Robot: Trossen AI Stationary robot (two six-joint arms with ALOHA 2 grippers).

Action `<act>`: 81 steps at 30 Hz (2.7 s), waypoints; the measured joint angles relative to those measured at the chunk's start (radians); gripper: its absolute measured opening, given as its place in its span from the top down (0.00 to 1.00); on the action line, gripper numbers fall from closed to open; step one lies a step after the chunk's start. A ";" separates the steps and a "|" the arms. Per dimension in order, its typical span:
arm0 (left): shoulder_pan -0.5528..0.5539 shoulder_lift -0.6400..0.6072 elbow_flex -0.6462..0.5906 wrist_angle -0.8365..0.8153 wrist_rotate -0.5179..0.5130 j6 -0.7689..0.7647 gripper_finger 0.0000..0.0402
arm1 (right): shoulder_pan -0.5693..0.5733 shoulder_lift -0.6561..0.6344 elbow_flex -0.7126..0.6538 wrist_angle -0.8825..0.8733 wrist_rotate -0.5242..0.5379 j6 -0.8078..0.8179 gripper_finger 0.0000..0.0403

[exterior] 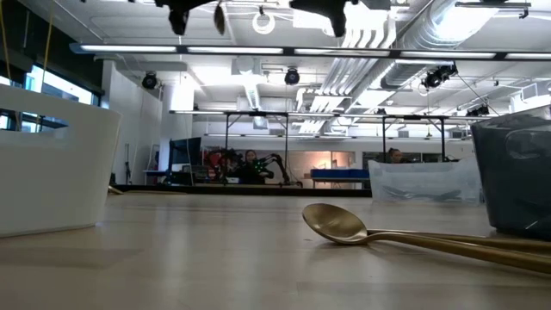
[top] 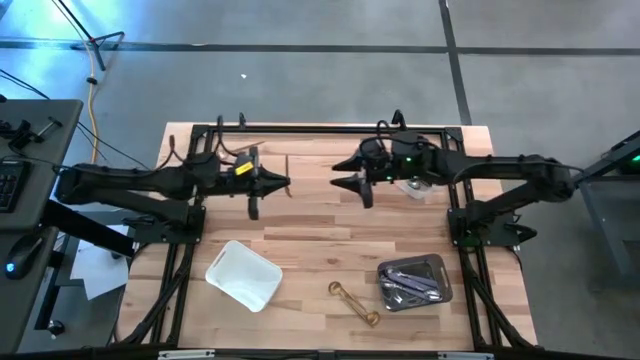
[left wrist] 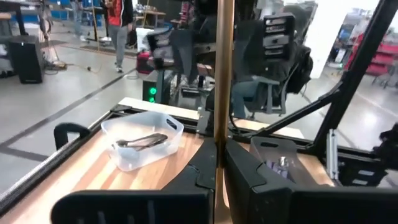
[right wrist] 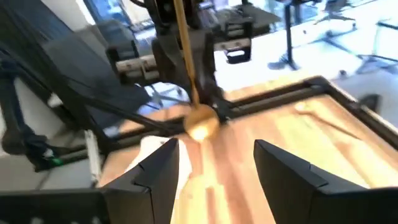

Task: Sort silverware by color (type)
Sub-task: Put the gold spoon into the white bin

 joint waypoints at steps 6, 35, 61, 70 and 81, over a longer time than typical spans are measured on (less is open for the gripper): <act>-0.015 -0.122 -0.098 0.013 -0.053 -0.070 1.00 | 0.039 -0.105 -0.002 -0.150 0.153 -0.094 0.52; -0.025 -0.190 -0.130 0.020 -0.073 -0.077 1.00 | 0.107 -0.227 -0.445 0.548 0.147 -0.072 0.65; -0.030 -0.190 -0.128 -0.001 -0.050 -0.053 1.00 | 0.107 -0.226 -0.444 0.541 0.145 -0.072 1.00; -0.193 -0.076 0.146 -0.532 -0.009 -0.052 1.00 | 0.103 -0.226 -0.443 0.516 0.146 -0.090 1.00; -0.499 0.193 0.315 -1.086 0.118 -0.119 1.00 | 0.100 -0.225 -0.443 0.496 0.146 -0.092 1.00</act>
